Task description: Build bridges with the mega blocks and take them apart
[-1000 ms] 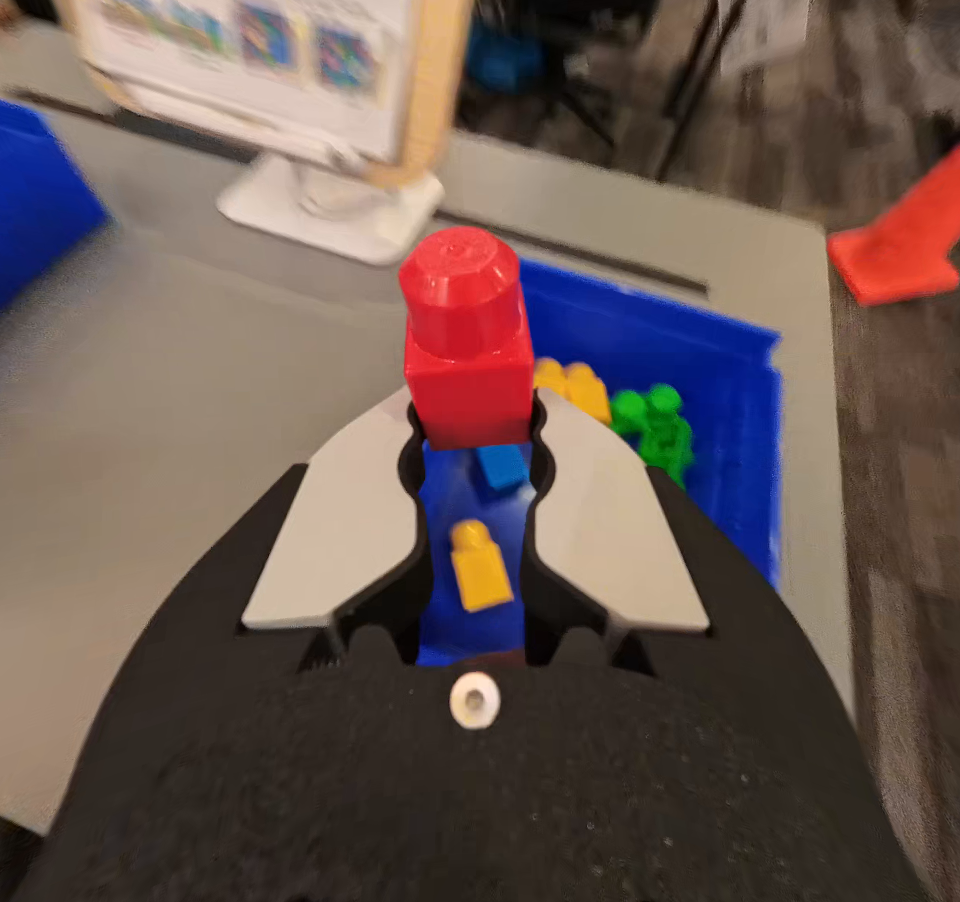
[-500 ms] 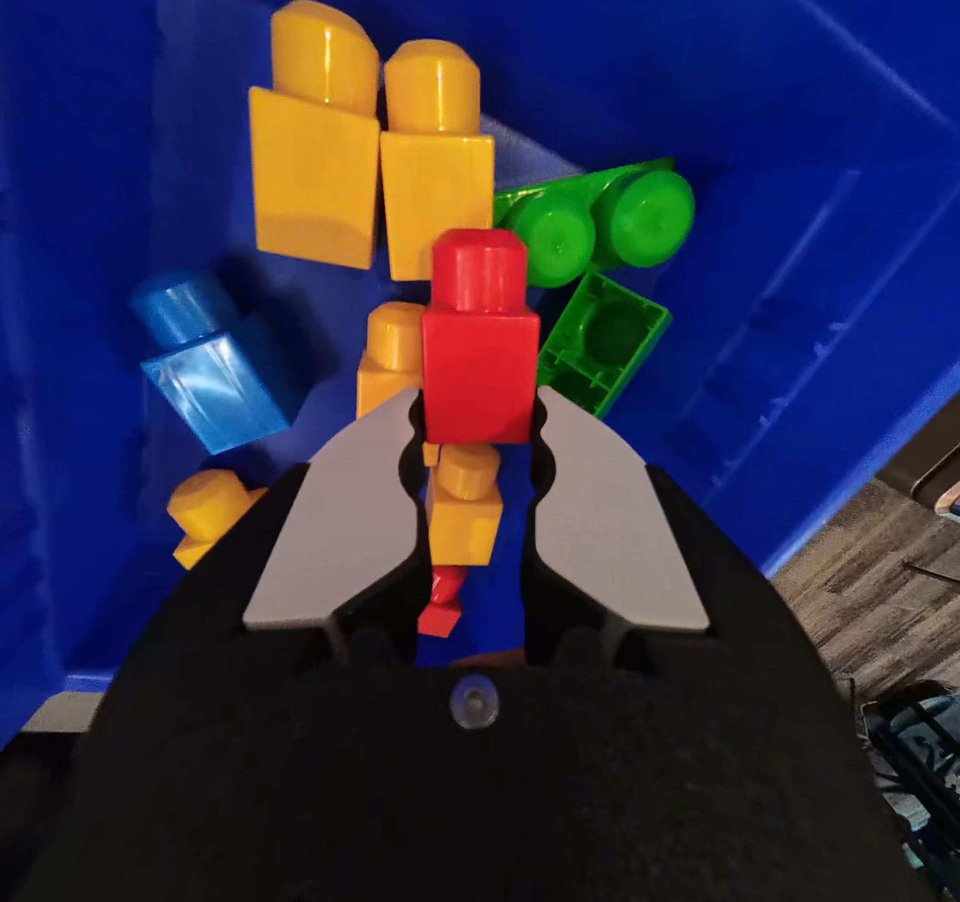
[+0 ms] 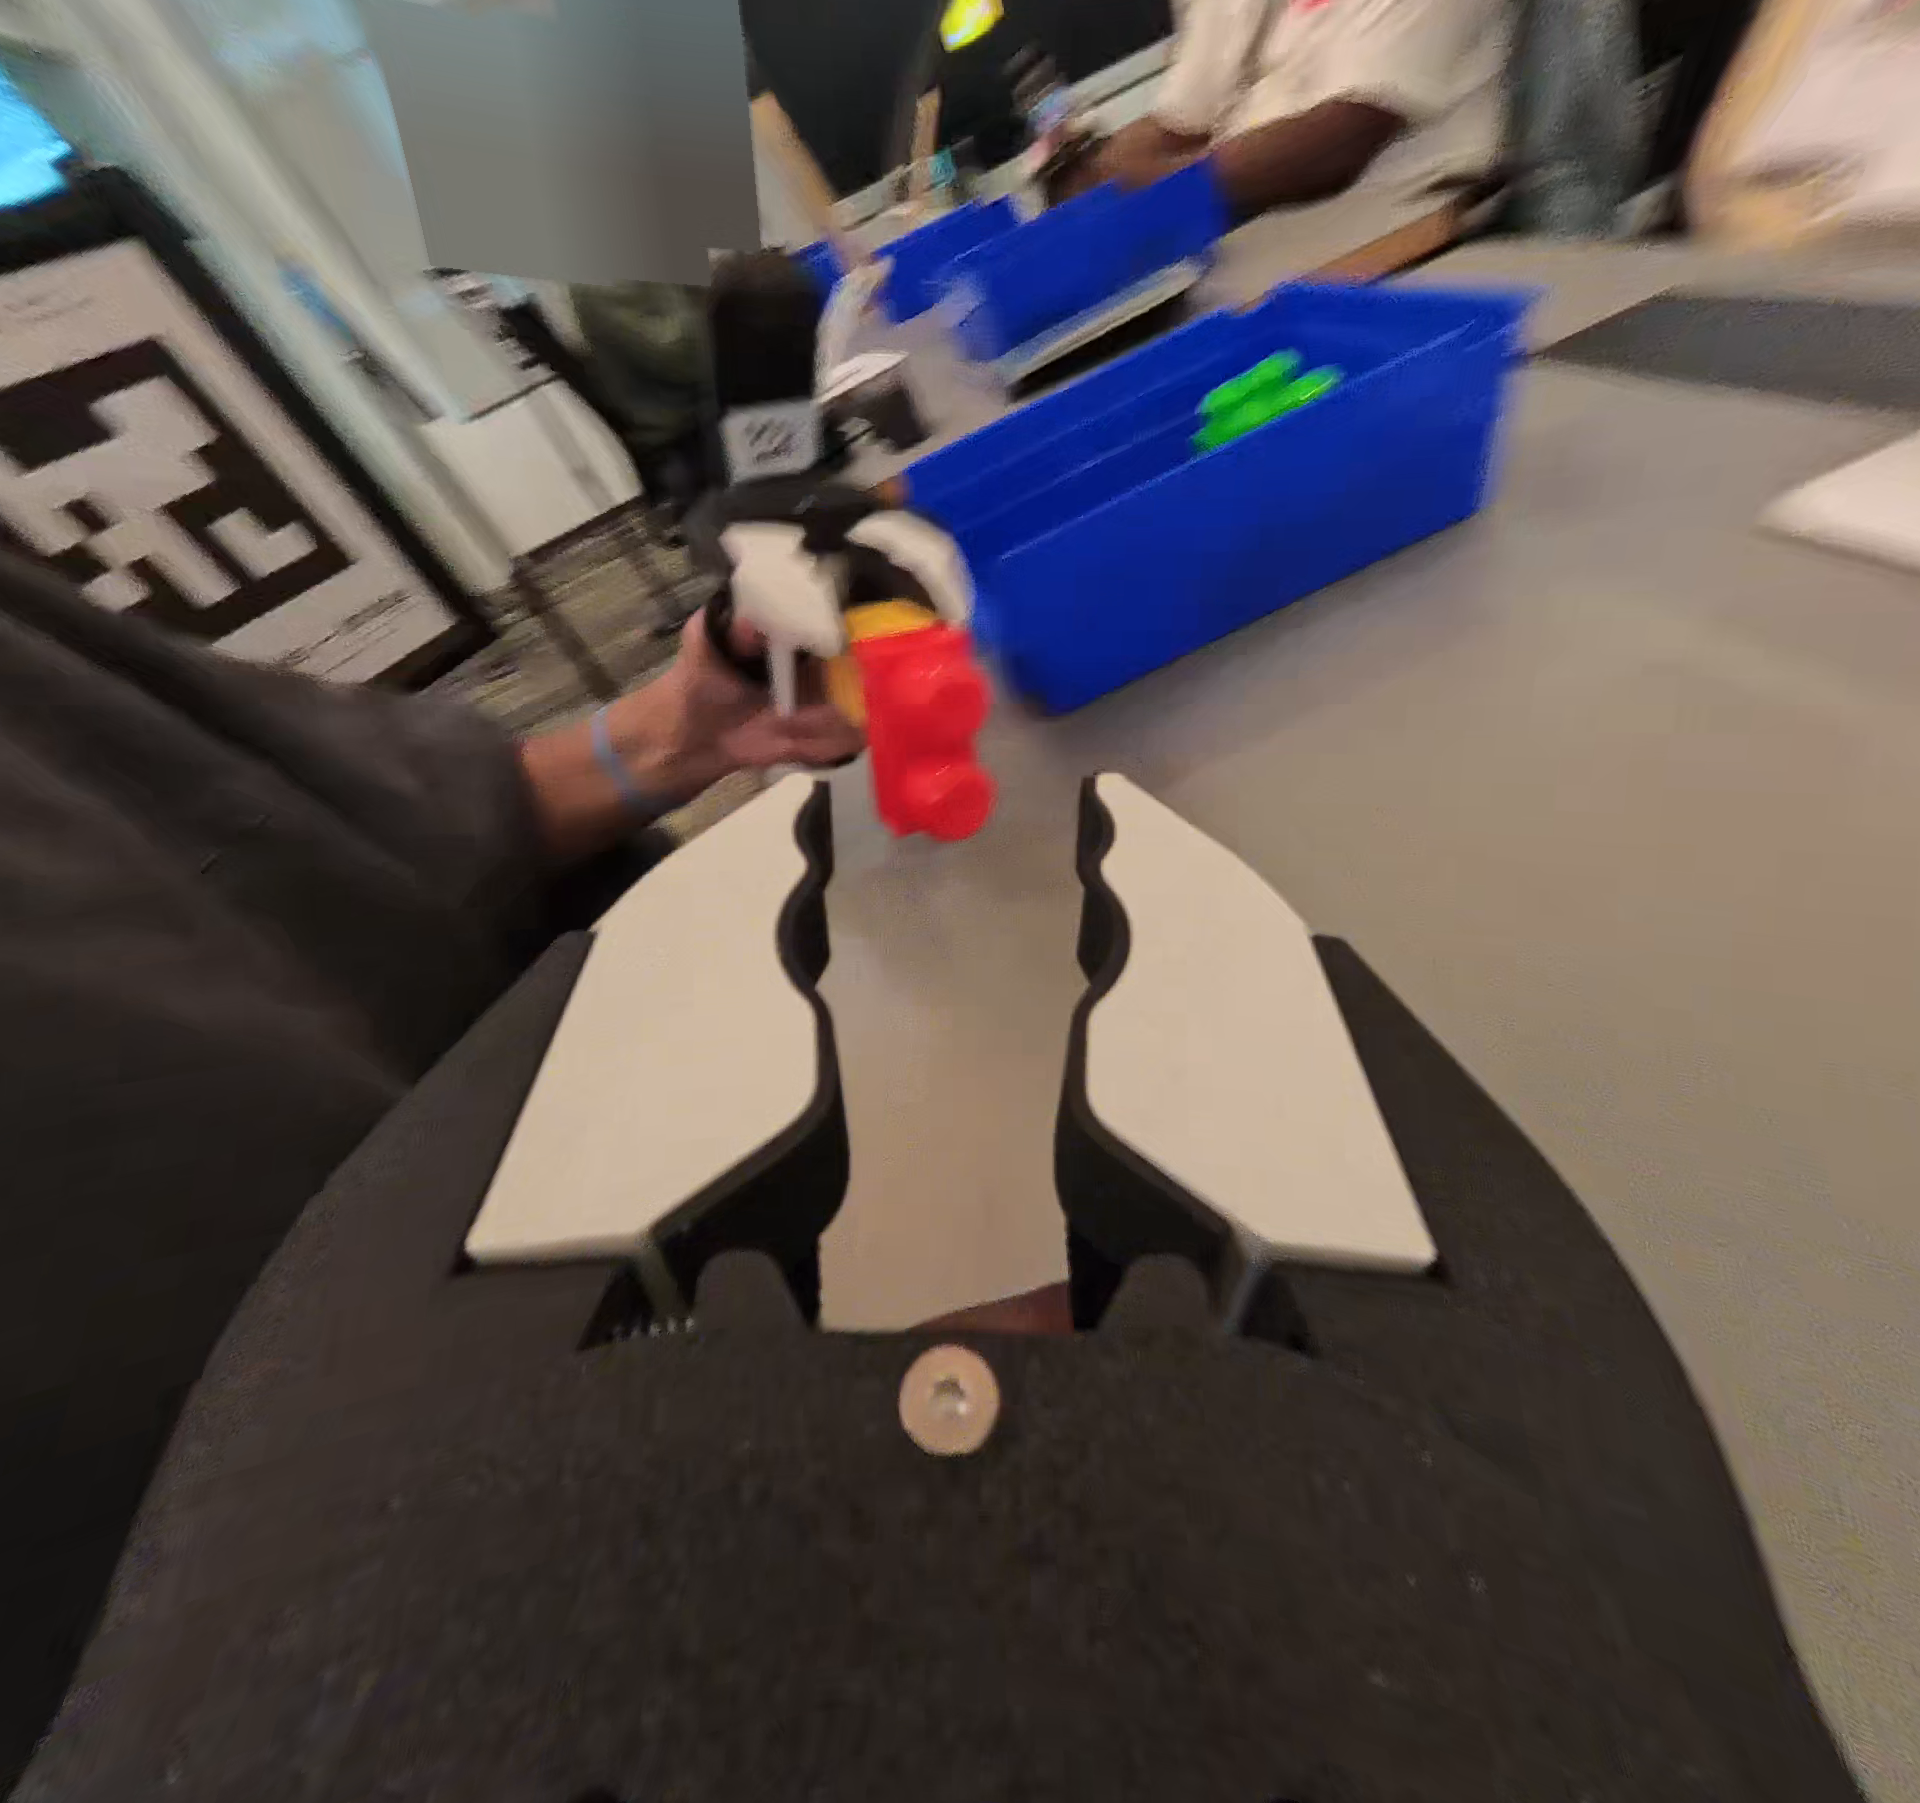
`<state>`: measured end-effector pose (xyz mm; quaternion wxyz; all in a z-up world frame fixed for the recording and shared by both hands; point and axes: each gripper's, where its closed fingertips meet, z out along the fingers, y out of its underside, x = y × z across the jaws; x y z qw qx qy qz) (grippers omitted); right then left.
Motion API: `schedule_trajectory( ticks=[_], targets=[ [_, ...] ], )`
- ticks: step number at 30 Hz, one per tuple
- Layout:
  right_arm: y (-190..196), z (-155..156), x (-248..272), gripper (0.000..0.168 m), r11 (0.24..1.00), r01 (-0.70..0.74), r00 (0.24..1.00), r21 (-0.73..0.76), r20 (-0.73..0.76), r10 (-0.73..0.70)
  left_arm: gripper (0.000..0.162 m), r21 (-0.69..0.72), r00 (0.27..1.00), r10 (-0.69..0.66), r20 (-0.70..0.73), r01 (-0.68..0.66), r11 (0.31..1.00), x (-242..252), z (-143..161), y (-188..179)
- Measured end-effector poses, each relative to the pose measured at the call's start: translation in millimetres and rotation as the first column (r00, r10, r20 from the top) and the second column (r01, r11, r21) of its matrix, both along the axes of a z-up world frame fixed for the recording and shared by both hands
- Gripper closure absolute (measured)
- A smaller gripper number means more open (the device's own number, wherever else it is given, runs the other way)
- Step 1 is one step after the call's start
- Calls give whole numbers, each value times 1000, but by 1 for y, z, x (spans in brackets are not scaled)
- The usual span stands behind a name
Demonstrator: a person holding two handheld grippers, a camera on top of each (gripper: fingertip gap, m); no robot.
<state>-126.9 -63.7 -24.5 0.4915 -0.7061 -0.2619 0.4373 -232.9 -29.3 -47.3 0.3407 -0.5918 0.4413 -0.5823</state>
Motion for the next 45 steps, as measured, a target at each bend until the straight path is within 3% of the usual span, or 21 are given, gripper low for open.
schedule_trajectory(
  ticks=[3, 9, 11, 16, 21, 23, 25, 29, 32, 35, 37, 39, 41, 43, 44, 45],
  targets=[
    [-2, -50, -45, 105, 993, -101, 992, -57, 71, 105, 127, -42, 996, -85, 22, 86, 995, 8, 2, -11],
    [-3, -69, -79, 110, 983, -176, 975, -46, 130, 181, 127, -37, 980, -198, -28, 197, 980, 29, -8, -36],
    [-9, -71, -81, 132, 978, -208, 970, -28, 120, 210, 127, -17, 977, -203, -61, 203, 979, 34, -13, -39],
    [-14, -54, -72, 134, 974, -225, 973, 42, 69, 221, 127, 26, 957, -255, -137, 261, 965, 30, -21, -48],
    [-16, -59, -72, 134, 969, -237, 965, 70, 131, 226, 127, 94, 938, -246, -245, 275, 957, 25, -35, -53],
    [-11, -51, -68, 134, 974, -211, 976, 86, 76, 205, 128, 110, 921, -243, -305, 288, 951, 22, -46, -53],
    [-5, -35, -53, 134, 979, -185, 982, 82, -32, 189, 127, 136, 900, -215, -380, 284, 949, 18, -63, -50],
    [5, -16, -16, 134, 989, -102, 992, 105, -70, 110, 127, 123, 929, -204, -309, 251, 960, 15, -50, -49],
    [2, -5, 3, 134, 989, -62, 998, 132, 0, 62, 127, 144, 943, -180, -281, 227, 963, 10, -43, -45],
    [1, -5, 20, 134, 988, 23, 989, 150, 143, -45, 127, 120, 982, -111, -155, 131, 984, 6, -21, -34],
    [5, 17, 67, 133, 962, 171, 933, 214, 277, -228, 127, 105, 995, -41, -90, 50, 993, 2, -10, -23],
    [7, 61, 136, 134, 895, 373, 857, 244, 280, -433, 127, 95, 998, -4, -67, 10, 995, -2, -6, -17],
    [9, 82, 199, 134, 835, 520, 780, 180, 299, -549, 127, 100, 998, 1, -70, 6, 995, -1, -5, -16],
    [24, 71, 260, 134, 746, 658, 652, 100, 420, -631, 127, 100, 997, -22, -80, 30, 995, 2, -6, -20],
    [33, 62, 279, 133, 724, 688, 625, 50, 465, -627, 127, 100, 995, -39, -87, 47, 994, 4, -8, -23],
    [43, 51, 289, 133, 734, 679, 649, -28, 491, -582, 127, 106, 994, -50, -93, 60, 993, 6, -9, -26]
  ],
)
